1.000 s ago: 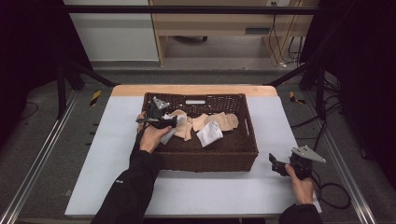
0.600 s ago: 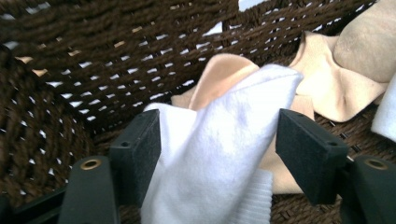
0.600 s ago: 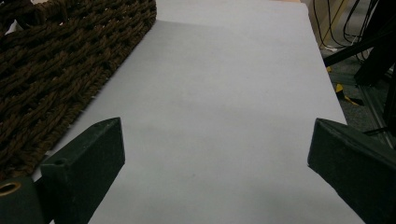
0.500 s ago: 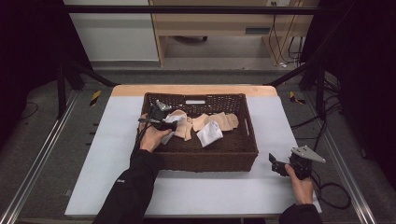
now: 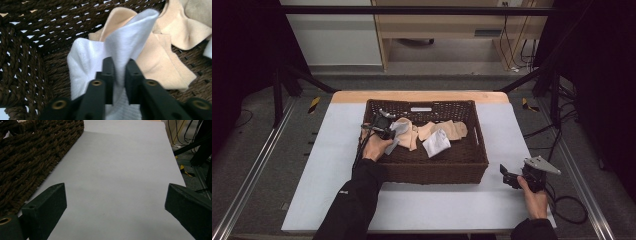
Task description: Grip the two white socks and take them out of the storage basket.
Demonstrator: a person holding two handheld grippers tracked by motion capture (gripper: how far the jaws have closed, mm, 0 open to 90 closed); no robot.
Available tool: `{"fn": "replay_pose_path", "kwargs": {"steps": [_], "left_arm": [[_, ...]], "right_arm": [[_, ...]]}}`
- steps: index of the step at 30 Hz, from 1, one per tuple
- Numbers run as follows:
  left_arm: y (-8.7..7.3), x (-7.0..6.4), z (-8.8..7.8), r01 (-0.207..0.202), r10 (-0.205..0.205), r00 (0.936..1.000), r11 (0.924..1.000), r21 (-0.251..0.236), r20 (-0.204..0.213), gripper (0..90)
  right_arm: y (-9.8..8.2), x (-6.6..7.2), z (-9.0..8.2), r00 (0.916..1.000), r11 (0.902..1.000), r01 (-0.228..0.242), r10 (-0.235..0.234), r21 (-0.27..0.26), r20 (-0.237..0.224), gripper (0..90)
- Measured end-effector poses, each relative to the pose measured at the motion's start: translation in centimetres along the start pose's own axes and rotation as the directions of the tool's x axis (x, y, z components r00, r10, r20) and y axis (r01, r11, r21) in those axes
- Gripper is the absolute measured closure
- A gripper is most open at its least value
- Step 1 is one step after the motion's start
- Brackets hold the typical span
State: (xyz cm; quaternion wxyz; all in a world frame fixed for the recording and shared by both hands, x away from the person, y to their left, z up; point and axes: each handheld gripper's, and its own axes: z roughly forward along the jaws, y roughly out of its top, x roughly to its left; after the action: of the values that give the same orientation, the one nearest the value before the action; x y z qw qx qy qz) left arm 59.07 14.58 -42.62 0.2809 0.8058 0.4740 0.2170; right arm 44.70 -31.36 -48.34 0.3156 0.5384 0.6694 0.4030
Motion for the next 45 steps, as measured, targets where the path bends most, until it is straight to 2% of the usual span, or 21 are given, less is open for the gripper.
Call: {"fn": "replay_pose_path", "kwargs": {"steps": [3, 6, 9, 12, 14, 16, 18, 21, 25, 29, 32, 33, 41, 43, 45], "left_arm": [[0.1, 0.0, -0.4, 0.004, -0.004, 1.0, 0.9998, -0.017, -0.002, 85.7], [0.3, 0.1, -1.1, 0.016, -0.016, 0.9998, 0.9979, -0.063, 0.012, 85.9], [0.4, -0.1, -1.8, 0.008, -0.007, 0.9999, 0.9948, -0.102, 0.014, 86.0], [0.7, -0.3, -2.7, 0.005, -0.001, 0.9997, 0.9864, -0.165, 0.025, 86.0], [0.9, -0.3, -3.5, 0.009, -0.002, 0.9994, 0.9775, -0.211, 0.033, 86.0], [1.0, -0.2, -4.4, 0.016, -0.005, 0.9991, 0.9665, -0.256, 0.043, 86.1], [1.2, -0.1, -5.4, 0.033, -0.017, 0.9984, 0.9502, -0.31, 0.053, 86.1], [1.4, 0.2, -6.8, 0.048, -0.025, 0.9974, 0.931, -0.362, 0.068, 86.2], [1.7, 0.4, -8.5, 0.065, -0.034, 0.9961, 0.9019, -0.427, 0.081, 86.3], [2.0, 0.0, -10.1, 0.072, -0.02, 0.9935, 0.8742, -0.48, 0.112, 86.3], [2.2, -0.6, -11.4, 0.058, 0.004, 0.9928, 0.8599, -0.507, 0.12, 86.3], [2.3, -0.8, -11.9, 0.062, 0.005, 0.992, 0.8503, -0.523, 0.126, 86.3], [2.3, -2.0, -16.3, 0.067, 0.036, 0.987, 0.7915, -0.608, 0.156, 86.3], [2.0, -2.3, -17.5, 0.074, 0.045, 0.9843, 0.7713, -0.632, 0.171, 86.3], [1.8, -2.6, -18.6, 0.073, 0.052, 0.9838, 0.7589, -0.647, 0.172, 86.3]], "right_arm": [[0.0, 0.0, 0.0, 1.0, 1.0, -0.001, 0.001, 0.001, -0.002, 4.2], [0.0, 0.0, 0.0, 1.0, 1.0, -0.002, 0.002, 0.001, -0.001, 4.2], [0.0, 0.0, 0.0, 1.0, 1.0, -0.002, 0.002, 0.004, -0.004, 4.2], [0.0, 0.0, 0.1, 1.0, 1.0, -0.003, 0.003, 0.008, -0.007, 4.2], [0.0, 0.0, 0.1, 1.0, 0.9999, -0.004, 0.005, 0.01, -0.009, 4.2], [0.0, 0.0, 0.1, 1.0, 1.0, -0.003, 0.003, 0.008, -0.007, 4.2], [0.0, 0.0, 0.1, 1.0, 1.0, -0.004, 0.004, 0.009, -0.007, 4.2], [0.0, 0.0, 0.1, 1.0, 1.0, -0.002, 0.002, 0.008, -0.007, 4.2], [0.0, 0.0, 0.1, 1.0, 0.9999, -0.004, 0.004, 0.01, -0.008, 4.2], [0.0, 0.0, 0.1, 1.0, 0.9999, -0.003, 0.003, 0.011, -0.008, 4.3], [0.0, 0.0, 0.1, 1.0, 0.9999, -0.003, 0.003, 0.011, -0.007, 4.3], [0.0, 0.0, 0.1, 1.0, 0.9999, -0.003, 0.003, 0.011, -0.006, 4.2], [0.0, 0.0, 0.1, 1.0, 0.9999, -0.003, 0.003, 0.011, -0.006, 4.3], [0.0, 0.0, 0.1, 1.0, 1.0, -0.001, 0.001, 0.01, -0.006, 4.3], [0.0, 0.0, 0.1, 1.0, 0.9999, -0.003, 0.003, 0.01, -0.007, 4.3]]}}
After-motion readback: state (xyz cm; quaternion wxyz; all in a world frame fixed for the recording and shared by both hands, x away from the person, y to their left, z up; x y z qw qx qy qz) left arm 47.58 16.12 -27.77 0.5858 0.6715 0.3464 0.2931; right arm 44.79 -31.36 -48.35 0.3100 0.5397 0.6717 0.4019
